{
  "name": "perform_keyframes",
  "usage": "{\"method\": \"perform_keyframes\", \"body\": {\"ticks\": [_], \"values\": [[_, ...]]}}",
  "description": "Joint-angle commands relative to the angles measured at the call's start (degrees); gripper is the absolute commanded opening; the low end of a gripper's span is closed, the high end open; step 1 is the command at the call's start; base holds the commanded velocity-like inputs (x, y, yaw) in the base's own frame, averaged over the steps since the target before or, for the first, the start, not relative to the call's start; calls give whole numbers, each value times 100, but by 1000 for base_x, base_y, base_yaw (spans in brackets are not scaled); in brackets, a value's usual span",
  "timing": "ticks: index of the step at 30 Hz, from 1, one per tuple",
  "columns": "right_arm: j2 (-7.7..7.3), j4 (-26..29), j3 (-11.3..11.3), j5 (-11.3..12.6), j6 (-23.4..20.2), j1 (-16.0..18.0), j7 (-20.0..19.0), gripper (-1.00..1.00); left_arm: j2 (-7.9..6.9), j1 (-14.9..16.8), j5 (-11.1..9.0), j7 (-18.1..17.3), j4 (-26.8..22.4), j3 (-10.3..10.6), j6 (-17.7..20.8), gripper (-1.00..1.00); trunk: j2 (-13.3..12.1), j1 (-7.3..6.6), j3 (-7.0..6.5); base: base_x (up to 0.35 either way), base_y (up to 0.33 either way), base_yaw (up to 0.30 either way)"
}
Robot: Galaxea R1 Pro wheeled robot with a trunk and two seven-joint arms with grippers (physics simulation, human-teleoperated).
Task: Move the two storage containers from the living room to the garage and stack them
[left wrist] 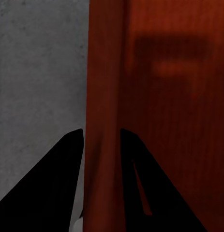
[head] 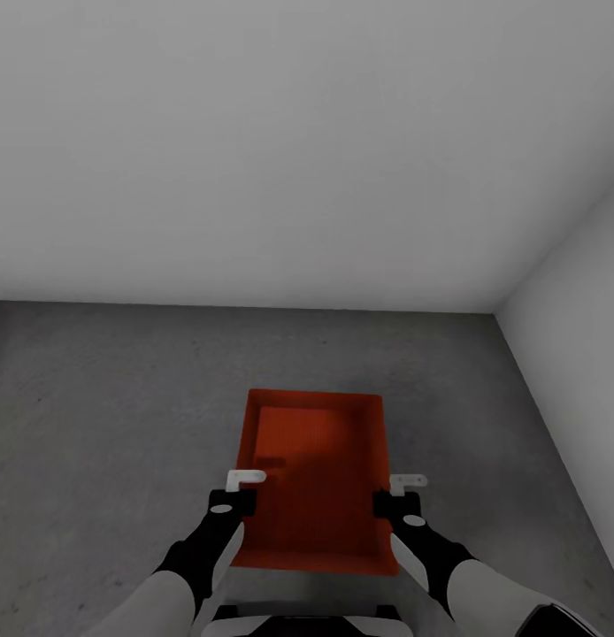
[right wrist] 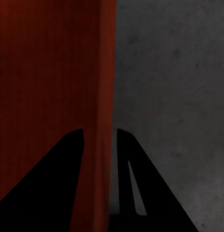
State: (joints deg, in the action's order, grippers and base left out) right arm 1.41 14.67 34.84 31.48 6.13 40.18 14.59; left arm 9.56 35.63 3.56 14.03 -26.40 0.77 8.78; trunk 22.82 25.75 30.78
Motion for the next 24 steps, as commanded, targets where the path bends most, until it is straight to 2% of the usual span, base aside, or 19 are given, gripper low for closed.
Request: {"method": "perform_keyframes", "body": {"ticks": [1,3,4,22,24], "values": [[-36,20,40,28,2,7,53,-100,-34,1,4,51,-5,42,44,-100,10,3,8,0,0,0],[-22,33,40,50,2,7,81,-100,-37,-1,77,9,-5,-30,44,-100,10,3,8,0,0,0],[-193,37,40,-80,2,7,129,-100,-165,0,-656,285,-5,661,44,-100,10,3,8,0,0,0],[-202,45,42,-81,2,7,132,-100,-156,-3,-672,285,-5,656,102,-100,10,3,8,0,0,0],[-202,45,44,-82,2,7,132,-100,-156,-1,-676,285,-4,655,104,-100,90,47,44,0,0,0]]}}
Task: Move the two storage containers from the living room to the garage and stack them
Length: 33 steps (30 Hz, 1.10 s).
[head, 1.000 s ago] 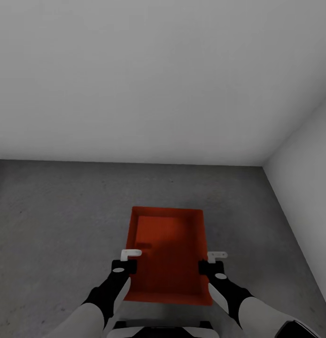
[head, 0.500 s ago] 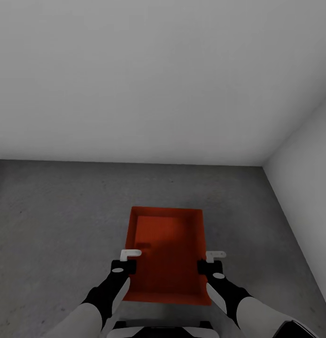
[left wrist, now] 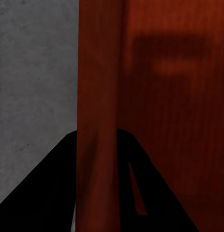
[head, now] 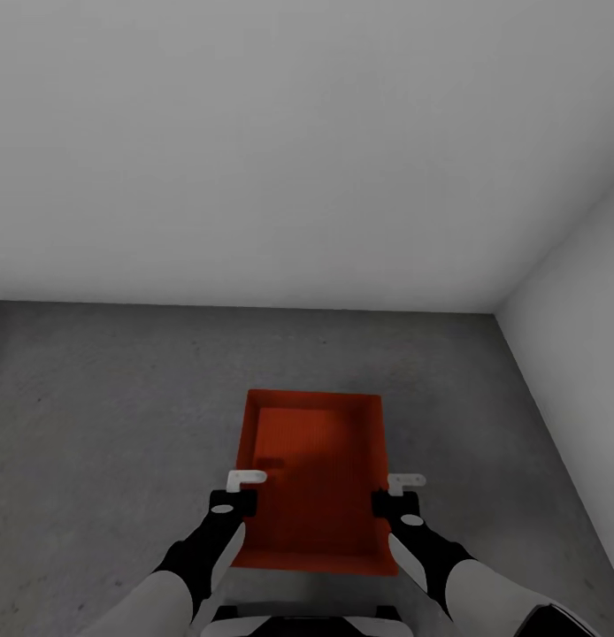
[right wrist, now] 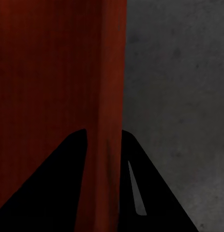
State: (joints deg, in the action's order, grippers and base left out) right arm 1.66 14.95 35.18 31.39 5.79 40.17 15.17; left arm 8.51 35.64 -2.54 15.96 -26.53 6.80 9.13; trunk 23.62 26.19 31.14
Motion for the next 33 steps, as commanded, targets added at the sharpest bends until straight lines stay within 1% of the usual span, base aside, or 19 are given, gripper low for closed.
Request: {"method": "perform_keyframes", "body": {"ticks": [1,17,24,33], "values": [[-228,17,10,-72,37,8,73,-100,-51,0,-68,91,11,52,72,-100,51,25,26,0,0,0],[-228,17,15,-79,37,8,73,-100,-52,0,-71,95,13,50,80,-100,692,376,313,0,0,0],[-228,17,15,-80,37,8,73,-100,-51,-3,-68,100,15,50,80,-100,692,376,313,0,0,0],[-226,17,15,-80,37,8,73,-100,-51,-2,-71,100,16,42,80,-100,1053,574,474,0,0,0]]}}
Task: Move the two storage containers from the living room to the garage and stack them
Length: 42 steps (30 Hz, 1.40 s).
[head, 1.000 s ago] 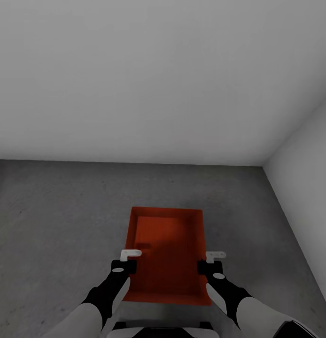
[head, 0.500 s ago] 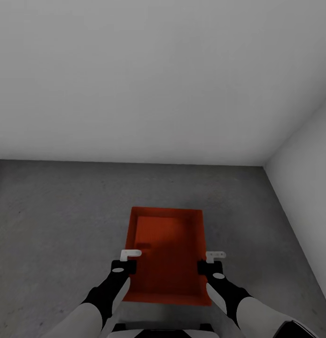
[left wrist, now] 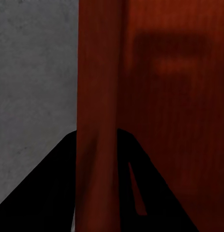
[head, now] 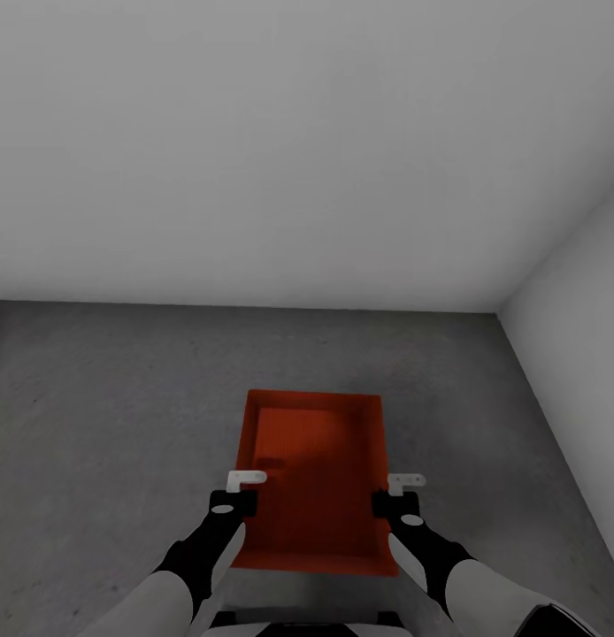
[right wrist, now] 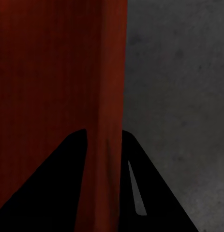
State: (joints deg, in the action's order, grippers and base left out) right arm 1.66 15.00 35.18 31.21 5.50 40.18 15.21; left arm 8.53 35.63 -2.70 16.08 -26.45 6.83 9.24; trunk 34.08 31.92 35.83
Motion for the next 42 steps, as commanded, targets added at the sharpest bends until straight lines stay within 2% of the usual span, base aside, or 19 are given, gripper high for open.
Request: {"method": "perform_keyframes", "body": {"ticks": [1,24,28,39,42], "values": [[-226,12,15,-63,66,8,70,-100,-54,0,-55,88,8,38,69,-100,48,24,23,0,0,0],[-227,12,15,-63,66,8,70,-100,-54,0,-49,93,8,38,69,-100,970,529,436,0,0,0],[-227,12,15,-63,66,8,70,-100,-54,-3,-45,98,8,38,69,-100,970,529,436,0,0,0],[-227,12,15,-63,66,8,70,-100,-54,-1,-46,99,8,35,69,-100,1411,771,634,0,0,0],[-227,12,15,-63,66,8,70,-100,-54,-1,-46,103,8,31,69,-100,1411,771,634,0,0,0]]}}
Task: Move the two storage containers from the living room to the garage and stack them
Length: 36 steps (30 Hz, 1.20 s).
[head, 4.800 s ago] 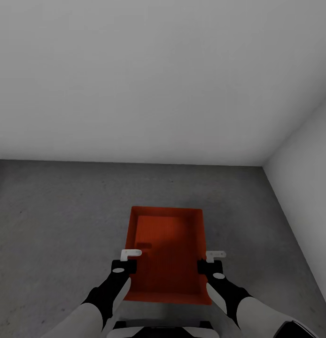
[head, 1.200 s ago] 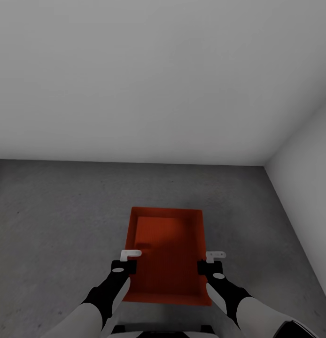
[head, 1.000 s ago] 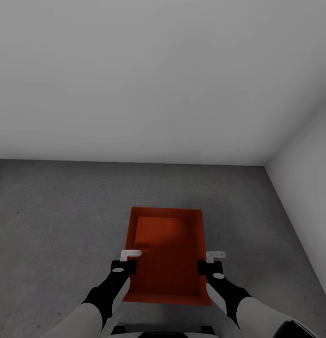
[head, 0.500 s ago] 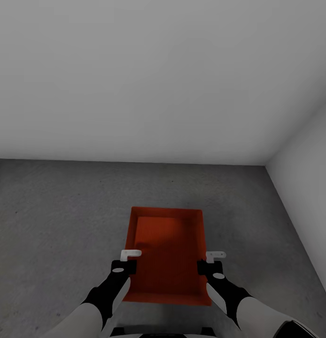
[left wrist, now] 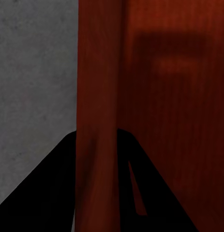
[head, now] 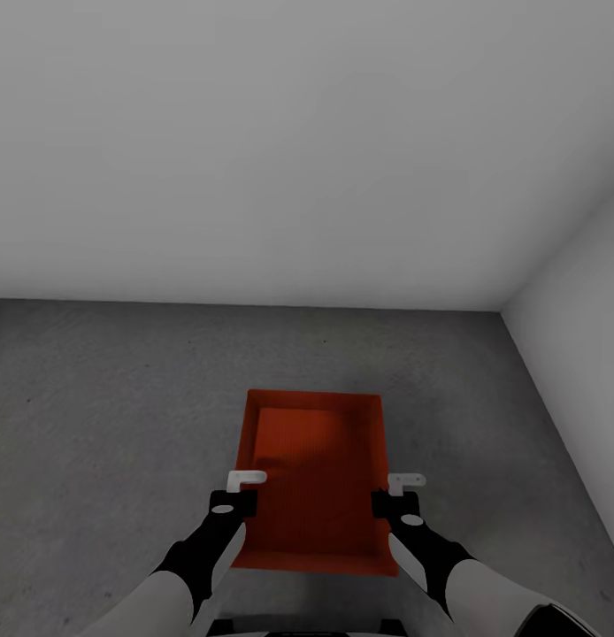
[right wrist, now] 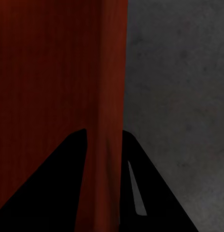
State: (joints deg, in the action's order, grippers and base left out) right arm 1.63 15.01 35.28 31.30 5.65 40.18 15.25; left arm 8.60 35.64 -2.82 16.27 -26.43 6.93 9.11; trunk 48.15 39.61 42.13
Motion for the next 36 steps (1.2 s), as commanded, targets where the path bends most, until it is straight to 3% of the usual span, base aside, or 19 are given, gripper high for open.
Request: {"method": "perform_keyframes", "body": {"ticks": [1,8,14,36], "values": [[-224,10,5,-71,50,8,66,-100,-60,0,-34,85,7,21,83,-100,4,1,3,0,0,0],[-224,10,5,-71,50,8,66,-100,-60,1,-34,83,7,19,83,-100,244,132,111,0,0,0],[-224,10,5,-71,50,8,66,-100,-60,1,-34,86,7,19,83,-100,244,132,111,0,0,0],[-224,10,5,-71,50,8,66,-100,-60,-2,-37,87,7,15,83,-100,1086,594,488,0,0,0]]}}
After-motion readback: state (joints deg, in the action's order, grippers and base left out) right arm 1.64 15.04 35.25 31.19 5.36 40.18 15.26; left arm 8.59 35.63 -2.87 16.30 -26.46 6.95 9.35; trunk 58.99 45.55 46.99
